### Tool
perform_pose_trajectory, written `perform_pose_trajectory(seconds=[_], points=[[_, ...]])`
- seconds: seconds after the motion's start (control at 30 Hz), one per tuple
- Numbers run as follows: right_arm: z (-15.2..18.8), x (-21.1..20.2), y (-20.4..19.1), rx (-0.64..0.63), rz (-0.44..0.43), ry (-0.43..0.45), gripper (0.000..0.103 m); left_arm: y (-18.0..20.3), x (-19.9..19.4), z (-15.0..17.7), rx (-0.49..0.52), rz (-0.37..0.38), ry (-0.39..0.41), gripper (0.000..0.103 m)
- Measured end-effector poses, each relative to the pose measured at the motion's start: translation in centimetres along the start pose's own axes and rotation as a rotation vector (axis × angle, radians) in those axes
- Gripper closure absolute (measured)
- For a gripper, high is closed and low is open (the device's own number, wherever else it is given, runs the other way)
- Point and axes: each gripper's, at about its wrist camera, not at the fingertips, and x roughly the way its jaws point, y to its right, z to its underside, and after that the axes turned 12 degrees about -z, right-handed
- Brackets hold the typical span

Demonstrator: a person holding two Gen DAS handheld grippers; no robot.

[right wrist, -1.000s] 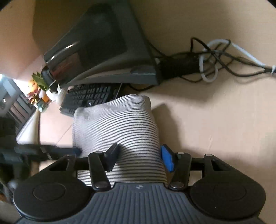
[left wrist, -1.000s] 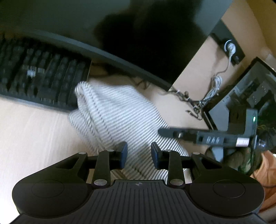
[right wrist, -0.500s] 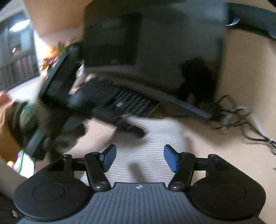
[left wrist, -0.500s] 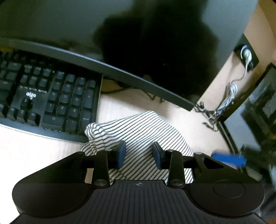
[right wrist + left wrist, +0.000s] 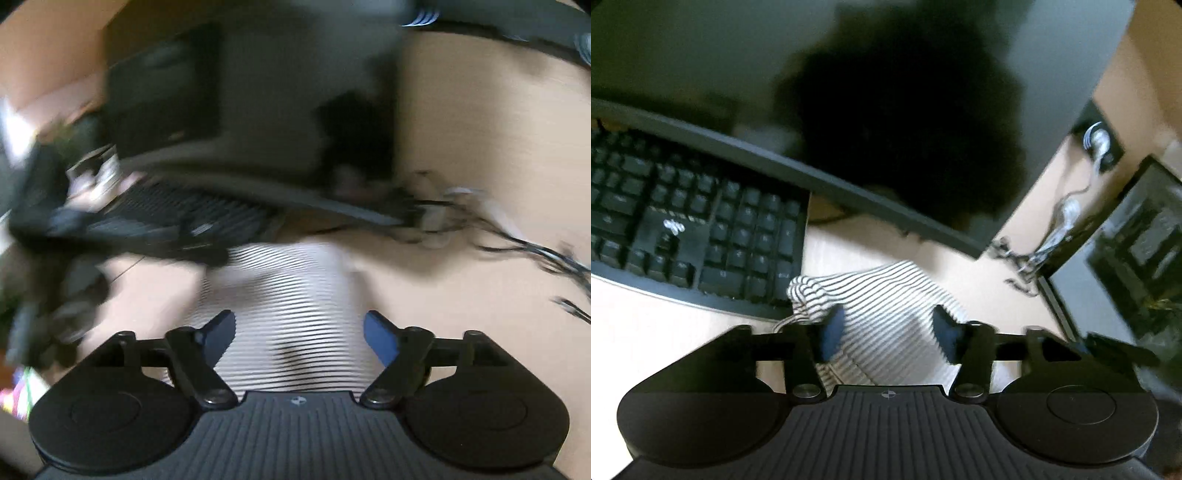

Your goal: Fold clothes

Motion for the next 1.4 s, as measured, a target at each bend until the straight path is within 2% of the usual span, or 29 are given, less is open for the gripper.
perform_pose_trajectory(seconds=[0.1, 0.27, 0.33, 0.37, 0.4, 0.43, 0.5, 0.57, 0.67, 0.83, 0.87, 0.9, 0.93, 0.97, 1.0, 1.1, 1.17, 1.23, 1.4], points=[[0.4, -0.1, 2.4, 0.133, 0.078, 0.005, 0.025, -0.2, -0.9, 0.7, -0.005, 0.000, -0.010, 0.033], [2.6, 2.5, 5.0, 0.321, 0.051, 0.001, 0.022, -0.2, -0.7, 2.8, -0.039, -0.048, -0.085, 0.033], [3.5, 3.5, 5.8, 0.380, 0.020, -0.001, 0.018, 0.2, -0.5, 3.7, -0.041, -0.048, -0.117, 0.037], [3.5, 3.7, 6.3, 0.414, -0.019, 0.002, 0.019, 0.5, -0.3, 4.2, -0.031, -0.046, -0.125, 0.044], [3.4, 4.0, 6.6, 0.435, -0.077, 0.005, 0.031, 0.9, -0.1, 4.6, -0.020, -0.044, -0.133, 0.050], [2.8, 4.1, 6.3, 0.413, -0.122, 0.011, 0.047, 1.2, 0.0, 5.1, -0.010, -0.042, -0.141, 0.050], [1.6, 4.3, 4.7, 0.298, -0.170, 0.023, 0.046, 1.5, 0.4, 5.5, -0.029, -0.069, -0.130, 0.048], [1.0, 4.6, 3.8, 0.193, -0.201, -0.002, 0.045, 1.7, 0.7, 5.7, -0.052, -0.099, -0.116, 0.047], [1.7, 5.2, 3.7, 0.078, -0.184, -0.057, 0.044, 2.0, 1.1, 6.2, -0.086, -0.144, -0.094, 0.044], [2.8, 4.7, 5.9, 0.145, -0.252, -0.071, 0.025, 5.0, -1.4, 8.2, -0.137, -0.299, -0.009, 0.043], [3.0, 4.1, 5.8, 0.119, -0.258, -0.054, 0.020, 6.1, -2.3, 8.8, -0.136, -0.335, 0.020, 0.039], [3.2, 3.2, 5.7, 0.092, -0.268, -0.024, 0.009, 7.1, -3.1, 9.4, -0.134, -0.372, 0.049, 0.028], [3.3, 2.3, 5.6, 0.067, -0.282, 0.011, 0.000, 8.2, -3.9, 10.0, -0.132, -0.408, 0.078, 0.022], [3.4, 1.4, 5.6, 0.050, -0.297, 0.044, 0.000, 9.2, -4.8, 10.6, -0.131, -0.444, 0.107, 0.011], [3.4, 0.6, 5.6, 0.041, -0.314, 0.070, 0.000, 10.2, -5.6, 11.2, -0.129, -0.481, 0.136, 0.007], [3.6, -2.3, 5.8, -0.002, -0.349, 0.151, 0.000, 13.2, -7.8, 13.1, -0.134, -0.580, 0.223, 0.000], [4.2, -4.0, 5.6, -0.062, -0.338, 0.221, 0.000, 15.3, -8.5, 14.5, -0.153, -0.640, 0.269, 0.000], [5.0, -5.9, 5.4, -0.113, -0.324, 0.258, 0.000, 17.2, -8.6, 15.6, -0.160, -0.686, 0.274, 0.000], [7.1, -8.3, 5.7, -0.166, -0.272, 0.224, 0.000, 20.7, -7.9, 17.9, -0.154, -0.760, 0.264, 0.000]])
